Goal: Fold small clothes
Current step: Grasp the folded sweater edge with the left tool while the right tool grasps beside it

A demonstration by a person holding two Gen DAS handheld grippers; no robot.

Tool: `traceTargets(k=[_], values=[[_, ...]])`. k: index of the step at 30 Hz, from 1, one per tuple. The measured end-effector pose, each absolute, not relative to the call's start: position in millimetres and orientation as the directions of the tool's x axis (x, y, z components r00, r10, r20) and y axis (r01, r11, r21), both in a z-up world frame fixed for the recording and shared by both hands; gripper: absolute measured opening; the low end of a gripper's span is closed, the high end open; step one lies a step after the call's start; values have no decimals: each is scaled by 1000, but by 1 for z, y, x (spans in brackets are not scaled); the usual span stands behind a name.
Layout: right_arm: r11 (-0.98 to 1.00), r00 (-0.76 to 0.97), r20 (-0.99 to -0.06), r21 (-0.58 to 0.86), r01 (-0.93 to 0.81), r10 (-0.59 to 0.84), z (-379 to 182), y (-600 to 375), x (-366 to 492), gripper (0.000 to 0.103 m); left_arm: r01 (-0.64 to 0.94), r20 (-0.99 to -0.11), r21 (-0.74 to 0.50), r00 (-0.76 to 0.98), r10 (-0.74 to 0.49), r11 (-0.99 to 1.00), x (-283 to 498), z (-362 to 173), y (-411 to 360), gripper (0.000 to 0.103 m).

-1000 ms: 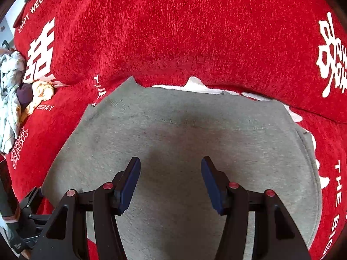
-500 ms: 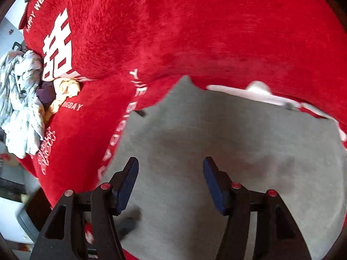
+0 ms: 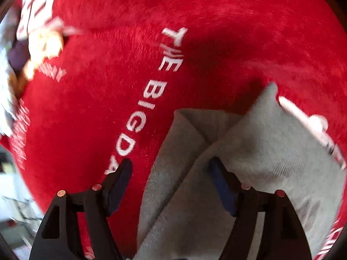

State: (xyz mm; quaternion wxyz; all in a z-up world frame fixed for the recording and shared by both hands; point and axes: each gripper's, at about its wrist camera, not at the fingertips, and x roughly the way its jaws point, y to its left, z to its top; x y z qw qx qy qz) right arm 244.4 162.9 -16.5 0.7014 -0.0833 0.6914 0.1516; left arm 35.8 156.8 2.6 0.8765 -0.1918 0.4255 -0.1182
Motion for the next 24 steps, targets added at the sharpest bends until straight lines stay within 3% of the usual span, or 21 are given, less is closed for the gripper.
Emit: traceTargets(k=[1,2,3,13,24], values=[[932,31,-997,54,-358,69,-15,167,242,31,43,-703,-433,610,-367,900,35,4,156,28],[924,49,-998,9,-381,30,-14,168,240,18,43,-705,-425,611,-360,904,35,6,155,27],[925,49,-998,4,-379,25,-14,165,240,14,45,-707,-414,614,-352,909,34,7,153,26],[885,198,-908,279,-373,369,58,73,218,11,73,-724,-116,676,-134,991,15,53,86,23],[828,313,-769,485,-282,557,100,-66,200,11,207,-745,27,657,-118,978,7,79,-12,20]])
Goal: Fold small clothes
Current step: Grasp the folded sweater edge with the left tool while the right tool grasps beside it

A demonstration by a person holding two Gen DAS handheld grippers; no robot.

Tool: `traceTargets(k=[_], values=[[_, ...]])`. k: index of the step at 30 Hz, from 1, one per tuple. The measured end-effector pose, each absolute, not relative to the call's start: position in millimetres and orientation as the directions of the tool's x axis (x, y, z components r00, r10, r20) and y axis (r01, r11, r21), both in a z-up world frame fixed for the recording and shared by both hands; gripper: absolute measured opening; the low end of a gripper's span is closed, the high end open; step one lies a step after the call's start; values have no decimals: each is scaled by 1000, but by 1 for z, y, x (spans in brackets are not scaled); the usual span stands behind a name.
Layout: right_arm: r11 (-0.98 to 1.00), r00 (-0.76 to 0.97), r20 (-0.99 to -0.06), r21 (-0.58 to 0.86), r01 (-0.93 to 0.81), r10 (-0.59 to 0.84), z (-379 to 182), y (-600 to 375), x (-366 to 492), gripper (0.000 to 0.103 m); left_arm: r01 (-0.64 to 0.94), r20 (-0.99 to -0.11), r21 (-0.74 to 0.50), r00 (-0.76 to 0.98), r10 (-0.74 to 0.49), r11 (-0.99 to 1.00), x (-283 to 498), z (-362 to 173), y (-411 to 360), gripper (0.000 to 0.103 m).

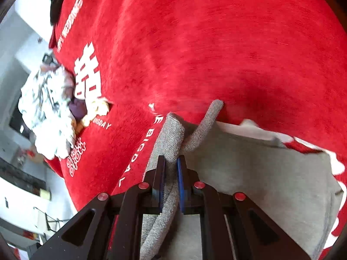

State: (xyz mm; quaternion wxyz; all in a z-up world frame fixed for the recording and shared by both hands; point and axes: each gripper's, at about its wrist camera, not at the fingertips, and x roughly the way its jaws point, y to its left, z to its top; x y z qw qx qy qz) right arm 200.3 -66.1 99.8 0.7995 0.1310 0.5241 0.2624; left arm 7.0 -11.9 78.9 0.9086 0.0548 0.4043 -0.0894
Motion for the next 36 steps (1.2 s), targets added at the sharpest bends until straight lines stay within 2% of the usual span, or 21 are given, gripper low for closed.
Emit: traceTargets(k=[8,15,21,32,36], values=[[804,373,-714,550,-227,593,100,-157,184,11,281,-762,112,640,-99,953,7,74,-86,20],[769,421,-659,615,-175,623,90,-228,174,11,356,-780,138,615,-121,924,10,71,-145,20],[751,446,-638,647,-132,628,73,-271,165,11,400,-804,206,590,-79,893,9,53,-194,20],[673,485,-554,732,-102,676,49,-319,148,11,410,-798,312,603,2,857,0,42,-225,20],[660,487,-559,749,-49,671,34,-329,146,11,420,-798,350,601,32,837,0,30,-234,21]])
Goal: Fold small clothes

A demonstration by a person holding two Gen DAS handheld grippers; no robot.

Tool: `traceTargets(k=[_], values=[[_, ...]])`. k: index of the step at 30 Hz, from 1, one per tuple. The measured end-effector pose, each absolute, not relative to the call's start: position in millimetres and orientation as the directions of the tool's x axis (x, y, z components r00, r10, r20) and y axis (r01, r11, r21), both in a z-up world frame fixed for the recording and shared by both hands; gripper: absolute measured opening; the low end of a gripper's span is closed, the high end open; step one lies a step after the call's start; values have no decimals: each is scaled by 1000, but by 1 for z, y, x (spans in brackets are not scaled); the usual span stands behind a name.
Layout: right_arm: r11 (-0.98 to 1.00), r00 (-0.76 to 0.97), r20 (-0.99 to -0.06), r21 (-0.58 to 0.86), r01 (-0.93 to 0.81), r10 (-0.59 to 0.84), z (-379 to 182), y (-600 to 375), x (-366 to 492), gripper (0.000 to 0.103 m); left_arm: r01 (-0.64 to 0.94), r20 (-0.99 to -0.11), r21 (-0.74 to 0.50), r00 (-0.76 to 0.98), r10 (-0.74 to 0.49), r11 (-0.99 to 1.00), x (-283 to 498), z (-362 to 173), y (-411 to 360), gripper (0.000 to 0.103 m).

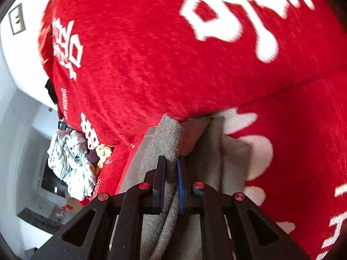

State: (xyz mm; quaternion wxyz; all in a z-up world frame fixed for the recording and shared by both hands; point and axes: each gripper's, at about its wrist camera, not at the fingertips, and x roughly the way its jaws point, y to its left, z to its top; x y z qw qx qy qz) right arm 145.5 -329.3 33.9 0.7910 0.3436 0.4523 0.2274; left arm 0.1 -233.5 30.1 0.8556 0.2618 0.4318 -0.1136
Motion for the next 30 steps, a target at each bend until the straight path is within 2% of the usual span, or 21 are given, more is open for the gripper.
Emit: traceTargets(k=[8,9,10,11,13,14,17,18,19,21,27,29,30], values=[[702,497,-614,712,13,614,19,-346,141,4,401,-796,315,605,9,860,0,33,-228,21],[706,498,-616,708,12,610,20,-347,140,4,402,-802,297,598,-2,866,1,35,-226,29],[719,496,-623,695,-2,604,24,-347,138,4,413,-814,248,579,-42,877,1,38,-221,47],[719,493,-622,695,-12,609,25,-348,136,4,427,-825,194,559,-89,883,0,42,-218,57],[685,467,-597,728,-24,652,30,-345,133,6,447,-823,64,529,-206,892,-3,53,-205,86],[687,461,-602,727,-23,652,32,-343,132,7,443,-815,26,529,-238,896,-4,58,-199,89],[714,452,-627,699,-32,634,39,-338,123,20,445,-792,-43,530,-302,895,-12,71,-180,89],[707,449,-622,707,-30,641,41,-338,120,28,447,-790,-80,517,-330,891,-14,74,-171,89],[689,444,-610,724,-26,657,42,-338,115,41,444,-788,-111,506,-351,889,-16,76,-164,89],[668,446,-588,744,-31,675,45,-336,106,56,427,-780,-174,491,-389,887,-16,77,-145,89],[662,414,-600,750,-8,684,40,-325,107,56,346,-797,-224,473,-376,911,-2,68,-122,89],[671,375,-626,741,15,683,30,-315,112,56,339,-823,-187,458,-335,922,4,57,-127,89],[684,365,-645,729,27,672,26,-311,114,52,344,-829,-182,450,-332,921,5,52,-129,89]])
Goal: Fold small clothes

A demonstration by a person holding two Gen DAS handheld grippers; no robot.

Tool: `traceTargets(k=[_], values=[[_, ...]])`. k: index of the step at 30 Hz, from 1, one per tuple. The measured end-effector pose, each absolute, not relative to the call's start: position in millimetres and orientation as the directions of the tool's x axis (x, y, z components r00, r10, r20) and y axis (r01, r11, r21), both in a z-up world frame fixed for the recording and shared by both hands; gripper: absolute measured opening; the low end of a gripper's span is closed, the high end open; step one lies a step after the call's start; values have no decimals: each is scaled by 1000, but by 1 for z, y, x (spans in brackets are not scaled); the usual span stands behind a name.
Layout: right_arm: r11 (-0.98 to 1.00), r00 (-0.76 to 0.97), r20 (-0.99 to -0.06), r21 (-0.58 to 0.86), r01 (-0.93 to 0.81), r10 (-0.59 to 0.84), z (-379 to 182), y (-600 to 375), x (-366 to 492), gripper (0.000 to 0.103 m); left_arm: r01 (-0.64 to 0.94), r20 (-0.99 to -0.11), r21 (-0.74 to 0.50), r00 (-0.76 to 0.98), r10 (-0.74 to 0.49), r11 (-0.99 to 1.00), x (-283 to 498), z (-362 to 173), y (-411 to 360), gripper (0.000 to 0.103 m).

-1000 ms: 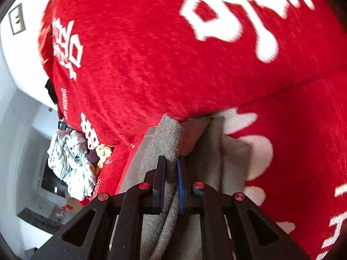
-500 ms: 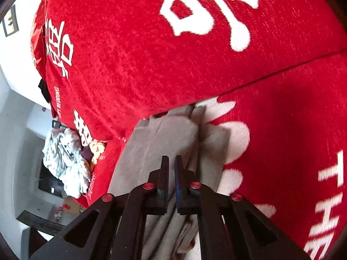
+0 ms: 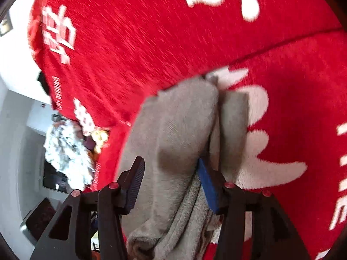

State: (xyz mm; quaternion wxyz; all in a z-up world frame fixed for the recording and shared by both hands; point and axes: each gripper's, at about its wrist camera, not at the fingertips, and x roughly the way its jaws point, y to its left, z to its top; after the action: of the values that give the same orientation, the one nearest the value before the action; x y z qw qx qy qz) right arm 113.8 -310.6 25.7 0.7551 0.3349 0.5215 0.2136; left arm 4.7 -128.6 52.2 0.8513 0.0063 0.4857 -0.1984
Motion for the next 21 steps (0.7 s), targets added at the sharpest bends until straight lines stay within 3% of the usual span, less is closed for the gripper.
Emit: traceTargets(k=[1,2,7,12,17,21], values=[[706,360,-664,708,23,655,23,-305,115,22,345,-834,-180,444,-329,921,4,49,-130,89],[731,351,-685,683,6,638,22,-298,117,13,344,-833,-182,443,-331,921,1,49,-129,89],[722,453,-625,690,-61,636,48,-308,107,11,343,-811,-208,463,-358,916,-8,62,-108,89],[750,414,-682,662,-1,603,29,-310,110,11,315,-848,-179,432,-308,932,-3,53,-100,89],[735,438,-690,672,91,576,27,-328,104,14,309,-835,-68,503,-224,948,-17,67,-99,89],[789,501,-703,611,62,505,65,-330,82,16,296,-805,4,567,-172,955,-21,75,-94,89]])
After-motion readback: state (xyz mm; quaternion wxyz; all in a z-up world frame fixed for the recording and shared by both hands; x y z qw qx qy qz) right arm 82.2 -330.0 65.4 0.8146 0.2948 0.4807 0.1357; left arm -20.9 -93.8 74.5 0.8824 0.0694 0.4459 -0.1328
